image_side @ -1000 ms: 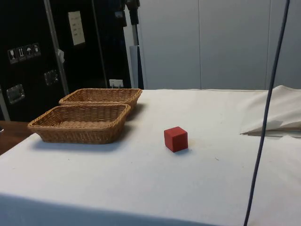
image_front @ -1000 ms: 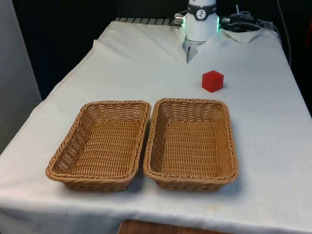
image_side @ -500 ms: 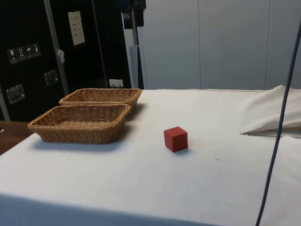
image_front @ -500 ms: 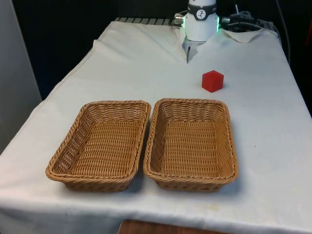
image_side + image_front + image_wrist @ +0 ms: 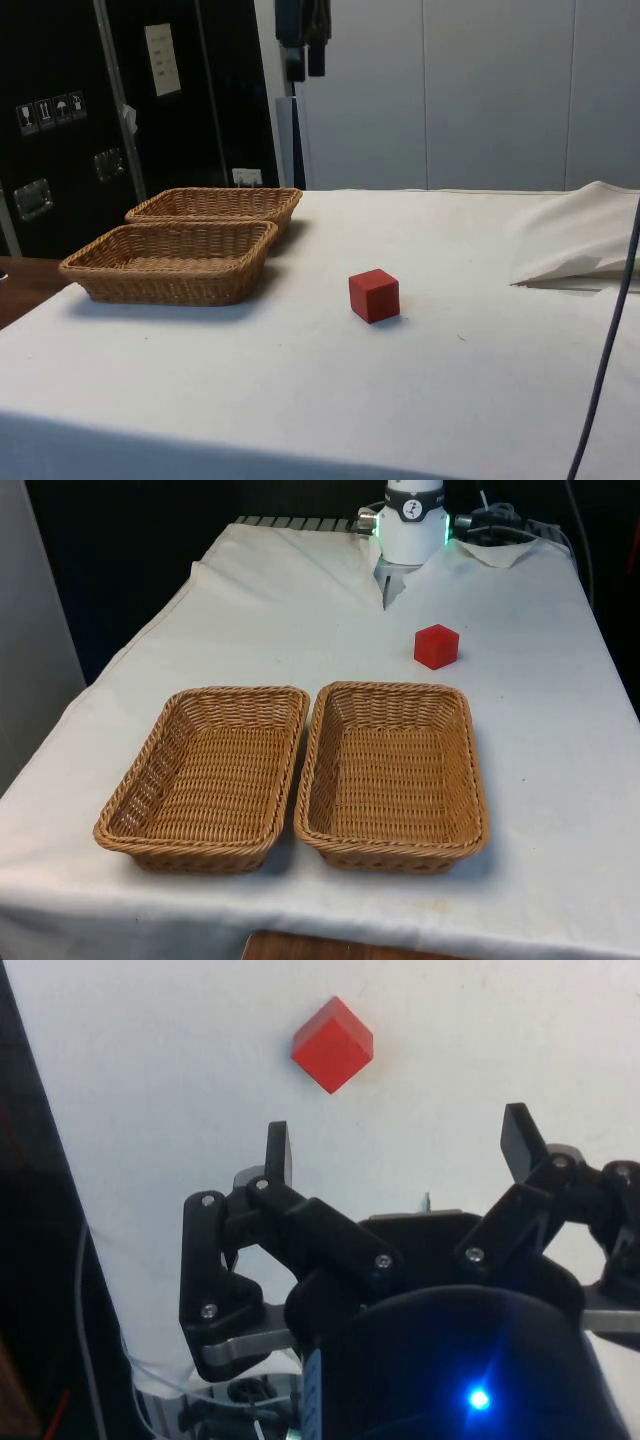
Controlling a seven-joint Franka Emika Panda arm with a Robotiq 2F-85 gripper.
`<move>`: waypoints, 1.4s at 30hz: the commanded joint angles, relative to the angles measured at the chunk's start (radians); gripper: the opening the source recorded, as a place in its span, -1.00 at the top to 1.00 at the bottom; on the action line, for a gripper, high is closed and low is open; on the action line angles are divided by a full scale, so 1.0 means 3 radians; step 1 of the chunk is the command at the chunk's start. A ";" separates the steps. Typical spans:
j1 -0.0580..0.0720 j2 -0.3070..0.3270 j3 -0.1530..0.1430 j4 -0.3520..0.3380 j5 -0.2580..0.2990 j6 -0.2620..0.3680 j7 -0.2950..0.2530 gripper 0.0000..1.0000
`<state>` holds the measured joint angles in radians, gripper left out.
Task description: Pick up the red cube and place it into the right basket.
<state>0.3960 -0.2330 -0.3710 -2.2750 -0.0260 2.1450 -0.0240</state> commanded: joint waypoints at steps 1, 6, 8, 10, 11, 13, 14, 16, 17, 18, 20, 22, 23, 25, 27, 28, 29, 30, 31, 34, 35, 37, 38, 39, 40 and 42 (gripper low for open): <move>-0.0007 -0.0053 0.0003 -0.0090 -0.0017 0.0090 0.0000 -1.00; -0.0007 -0.0137 0.0000 -0.0280 0.0000 0.0220 -0.0050 -1.00; -0.0007 -0.0160 0.0000 -0.0357 0.0003 0.0277 -0.0070 -1.00; -0.0007 -0.0187 0.0000 -0.0457 0.0007 0.0360 -0.0100 -1.00; -0.0003 -0.0190 0.0000 -0.0490 0.0007 0.0390 -0.0113 -1.00; -0.0007 -0.0177 0.0000 -0.0500 0.0007 0.0377 -0.0133 -1.00; -0.0003 -0.0193 0.0003 -0.0550 0.0010 0.0443 -0.0140 -1.00; 0.0000 -0.0187 0.0007 -0.0613 0.0013 0.0510 -0.0170 -1.00; 0.0003 -0.0183 0.0010 -0.0640 0.0013 0.0537 -0.0187 -1.00; 0.0003 -0.0173 0.0020 -0.0707 0.0020 0.0610 -0.0220 -1.00; 0.0007 -0.0163 0.0027 -0.0763 0.0023 0.0677 -0.0253 -1.00; -0.0007 -0.0167 0.0033 -0.0763 0.0010 0.0647 -0.0250 -1.00; 0.0007 -0.0153 0.0037 -0.0827 0.0030 0.0750 -0.0287 -1.00; 0.0010 -0.0130 0.0047 -0.0907 0.0037 0.0857 -0.0330 -1.00; 0.0010 -0.0113 0.0057 -0.0963 0.0043 0.0927 -0.0363 -1.00; 0.0010 -0.0107 0.0063 -0.0987 0.0043 0.0960 -0.0377 -1.00; 0.0010 -0.0093 0.0067 -0.1013 0.0047 0.1000 -0.0393 -1.00; -0.0007 -0.0100 0.0070 -0.0987 0.0023 0.0937 -0.0373 -1.00; 0.0010 -0.0083 0.0073 -0.1040 0.0053 0.1037 -0.0407 -1.00; 0.0017 -0.0037 0.0097 -0.1137 0.0073 0.1187 -0.0473 -1.00; 0.0013 -0.0023 0.0103 -0.1160 0.0083 0.1217 -0.0490 -1.00; 0.0013 0.0007 0.0120 -0.1203 0.0100 0.1293 -0.0530 -1.00; -0.0007 0.0017 0.0133 -0.1207 0.0080 0.1277 -0.0527 -1.00; 0.0013 0.0033 0.0133 -0.1243 0.0117 0.1360 -0.0560 -1.00; 0.0017 0.0050 0.0143 -0.1263 0.0120 0.1400 -0.0573 -1.00; 0.0020 0.0083 0.0160 -0.1300 0.0133 0.1470 -0.0600 -1.00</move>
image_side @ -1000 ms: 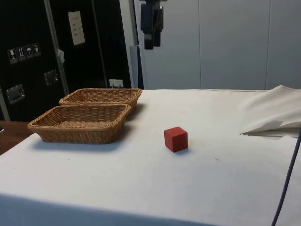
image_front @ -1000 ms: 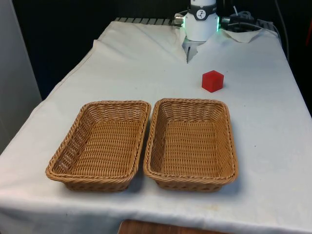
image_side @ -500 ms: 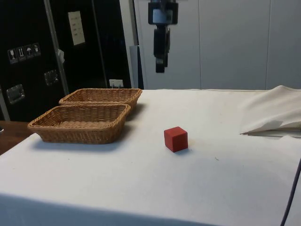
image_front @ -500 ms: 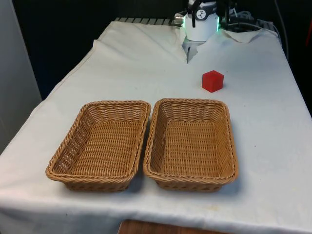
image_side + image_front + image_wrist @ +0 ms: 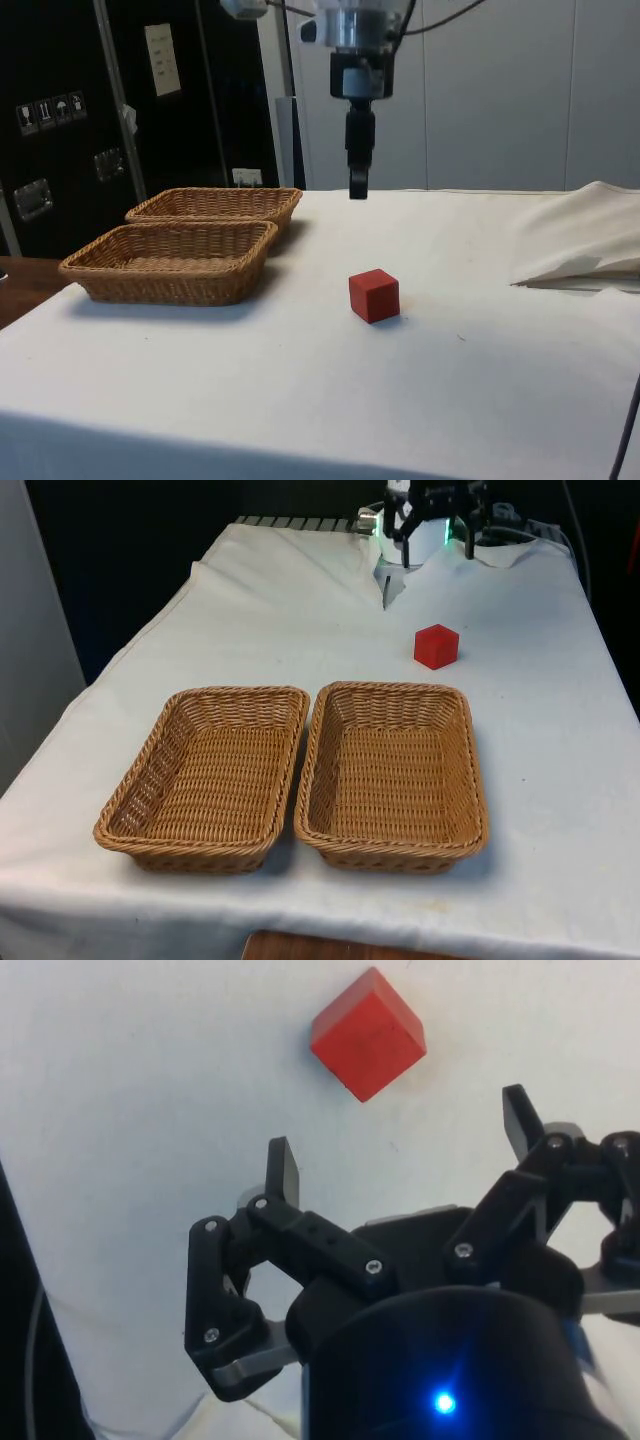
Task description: Pick up the red cube and place it into the right basket.
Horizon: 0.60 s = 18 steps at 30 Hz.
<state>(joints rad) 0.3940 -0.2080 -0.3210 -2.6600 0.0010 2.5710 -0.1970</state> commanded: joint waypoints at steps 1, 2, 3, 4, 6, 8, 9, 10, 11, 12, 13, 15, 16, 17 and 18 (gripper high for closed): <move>0.0027 0.0017 0.0003 -0.0033 0.0050 0.0087 -0.0037 -1.00; 0.0030 0.0037 0.0013 -0.0047 0.0057 0.0123 -0.0050 -1.00; 0.0030 0.0053 0.0023 -0.0063 0.0063 0.0160 -0.0067 -1.00; 0.0030 0.0073 0.0037 -0.0077 0.0070 0.0193 -0.0080 -1.00; 0.0000 0.0097 0.0060 -0.0077 0.0040 0.0190 -0.0077 -1.00; 0.0030 0.0167 0.0087 -0.0117 0.0103 0.0347 -0.0143 -1.00; 0.0030 0.0193 0.0100 -0.0123 0.0107 0.0380 -0.0157 -1.00; 0.0033 0.0223 0.0113 -0.0130 0.0110 0.0420 -0.0170 -1.00; 0.0033 0.0243 0.0127 -0.0137 0.0113 0.0453 -0.0180 -1.00; 0.0033 0.0270 0.0140 -0.0140 0.0117 0.0487 -0.0193 -1.00; 0.0033 0.0327 0.0163 -0.0153 0.0123 0.0557 -0.0223 -1.00; 0.0033 0.0380 0.0187 -0.0157 0.0130 0.0617 -0.0257 -1.00; 0.0000 0.0373 0.0187 -0.0137 0.0053 0.0550 -0.0197 -1.00; 0.0033 0.0413 0.0197 -0.0160 0.0133 0.0647 -0.0277 -1.00; 0.0033 0.0443 0.0210 -0.0163 0.0133 0.0680 -0.0293 -1.00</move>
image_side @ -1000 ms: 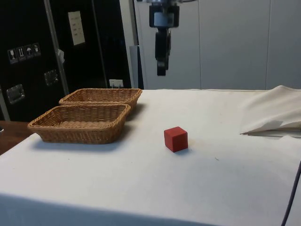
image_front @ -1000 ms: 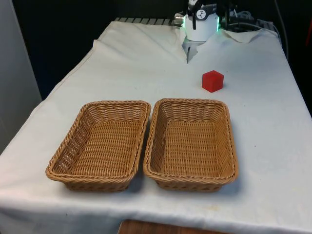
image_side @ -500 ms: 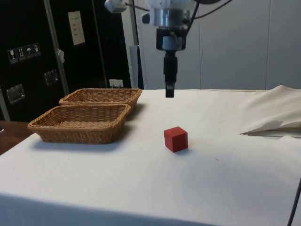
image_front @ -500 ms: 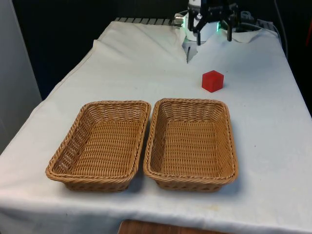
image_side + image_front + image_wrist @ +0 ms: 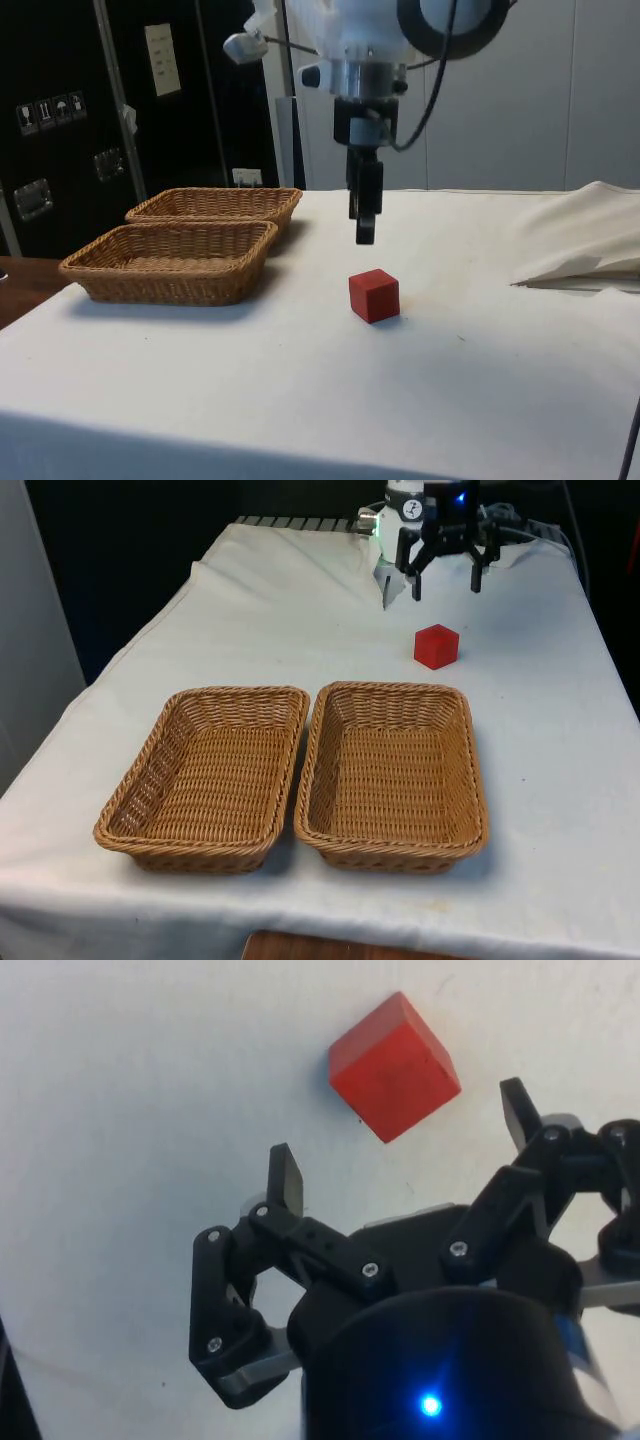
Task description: Pick up the red cube and place it into the right basket.
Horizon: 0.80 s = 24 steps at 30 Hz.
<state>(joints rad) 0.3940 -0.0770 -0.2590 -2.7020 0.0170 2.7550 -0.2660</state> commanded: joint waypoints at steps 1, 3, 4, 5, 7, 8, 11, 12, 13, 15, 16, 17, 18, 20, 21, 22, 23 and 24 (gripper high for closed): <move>0.0033 0.0040 0.0013 -0.0023 0.0083 0.0093 -0.0083 -1.00; 0.0030 0.0100 0.0033 -0.0023 0.0087 0.0153 -0.0123 -1.00; 0.0030 0.0130 0.0043 -0.0027 0.0090 0.0180 -0.0140 -1.00; 0.0027 0.0160 0.0053 -0.0023 0.0090 0.0203 -0.0160 -1.00; 0.0020 0.0257 0.0080 -0.0023 0.0090 0.0287 -0.0223 -1.00; 0.0000 0.0267 0.0060 0.0000 0.0000 0.0243 -0.0153 -1.00; 0.0013 0.0347 0.0097 -0.0020 0.0087 0.0363 -0.0290 -1.00; 0.0010 0.0377 0.0103 -0.0020 0.0087 0.0383 -0.0310 -1.00; 0.0007 0.0427 0.0113 -0.0017 0.0083 0.0427 -0.0347 -1.00; 0.0000 0.0473 0.0120 -0.0013 0.0077 0.0467 -0.0393 -1.00; 0.0000 0.0490 0.0123 -0.0013 0.0077 0.0487 -0.0413 -1.00; -0.0003 0.0503 0.0117 -0.0010 0.0067 0.0490 -0.0417 -1.00; 0.0000 0.0530 0.0087 0.0007 0.0000 0.0480 -0.0367 -1.00; -0.0007 0.0513 0.0110 -0.0003 0.0053 0.0493 -0.0407 -1.00; -0.0010 0.0517 0.0103 -0.0003 0.0047 0.0493 -0.0403 -1.00; -0.0013 0.0517 0.0100 -0.0007 0.0043 0.0493 -0.0407 -1.00; -0.0020 0.0520 0.0093 -0.0007 0.0037 0.0497 -0.0407 -1.00; -0.0027 0.0527 0.0093 -0.0007 0.0033 0.0500 -0.0417 -1.00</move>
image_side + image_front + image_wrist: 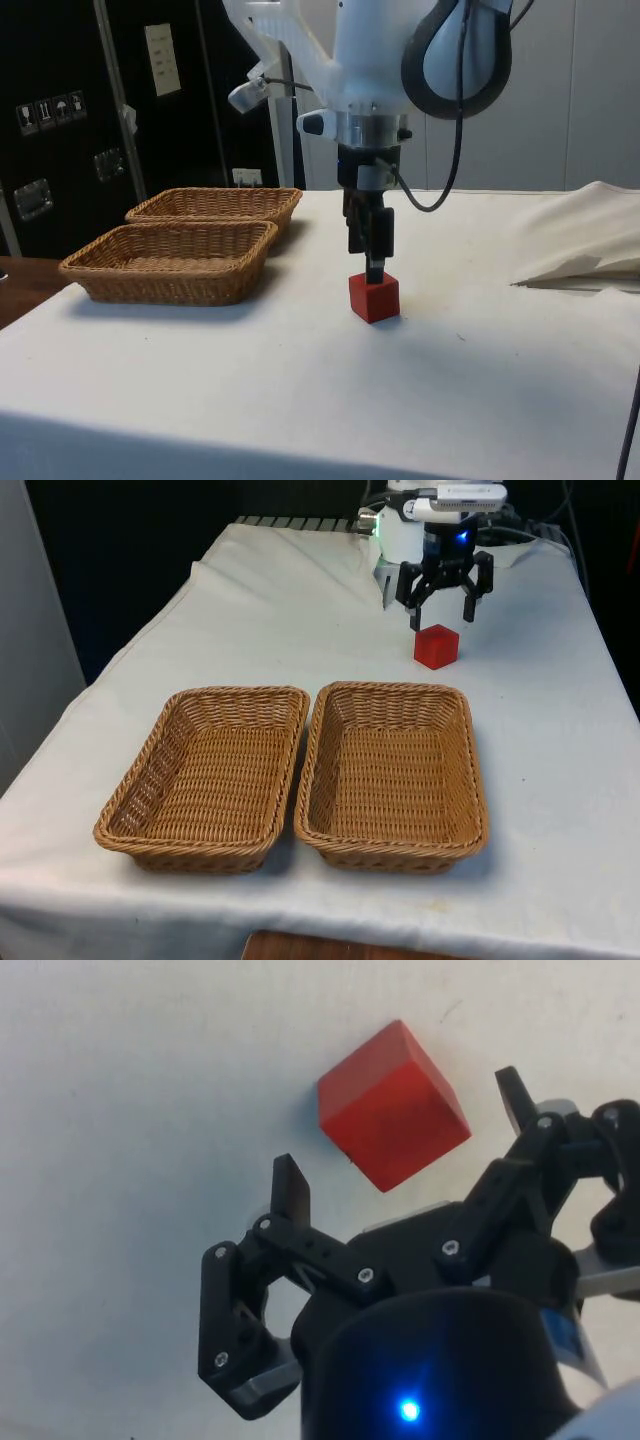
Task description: Pick up the red cube and place it into the right basket.
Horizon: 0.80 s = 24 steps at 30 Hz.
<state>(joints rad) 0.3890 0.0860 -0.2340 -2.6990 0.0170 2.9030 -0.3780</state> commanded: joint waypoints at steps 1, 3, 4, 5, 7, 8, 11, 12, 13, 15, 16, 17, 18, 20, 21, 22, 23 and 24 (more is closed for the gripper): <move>-0.0017 -0.0007 0.0007 -0.0010 0.0033 0.0010 -0.0063 -1.00; -0.0010 0.0003 -0.0007 0.0000 0.0000 0.0000 -0.0030 -1.00; -0.0027 0.0013 0.0003 0.0000 0.0037 0.0013 -0.0103 -1.00; -0.0037 0.0033 0.0003 0.0010 0.0040 0.0017 -0.0160 -1.00; -0.0043 0.0053 0.0007 0.0020 0.0043 0.0020 -0.0213 -1.00; -0.0050 0.0063 0.0007 0.0027 0.0047 0.0020 -0.0243 -1.00; -0.0060 0.0097 0.0013 0.0047 0.0053 0.0020 -0.0323 -1.00; -0.0050 0.0097 -0.0020 0.0053 0.0000 0.0000 -0.0267 -1.00; -0.0067 0.0107 0.0017 0.0053 0.0057 0.0023 -0.0353 -1.00; -0.0077 0.0127 0.0023 0.0060 0.0067 0.0027 -0.0430 -1.00; -0.0077 0.0133 0.0027 0.0060 0.0070 0.0027 -0.0457 -1.00; -0.0080 0.0133 0.0030 0.0063 0.0073 0.0027 -0.0483 -1.00; -0.0080 0.0137 0.0033 0.0063 0.0077 0.0027 -0.0503 -1.00; -0.0063 0.0160 -0.0020 0.0080 0.0000 0.0003 -0.0467 -1.00; -0.0087 0.0117 0.0050 0.0057 0.0113 0.0007 -0.0557 -1.00; -0.0087 0.0110 0.0053 0.0053 0.0123 0.0000 -0.0570 -1.00; -0.0090 0.0107 0.0060 0.0053 0.0130 -0.0007 -0.0580 -1.00; -0.0090 0.0100 0.0063 0.0050 0.0137 -0.0010 -0.0587 -1.00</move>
<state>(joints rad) 0.3700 0.1340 -0.2390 -2.6750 0.0170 2.9040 -0.5260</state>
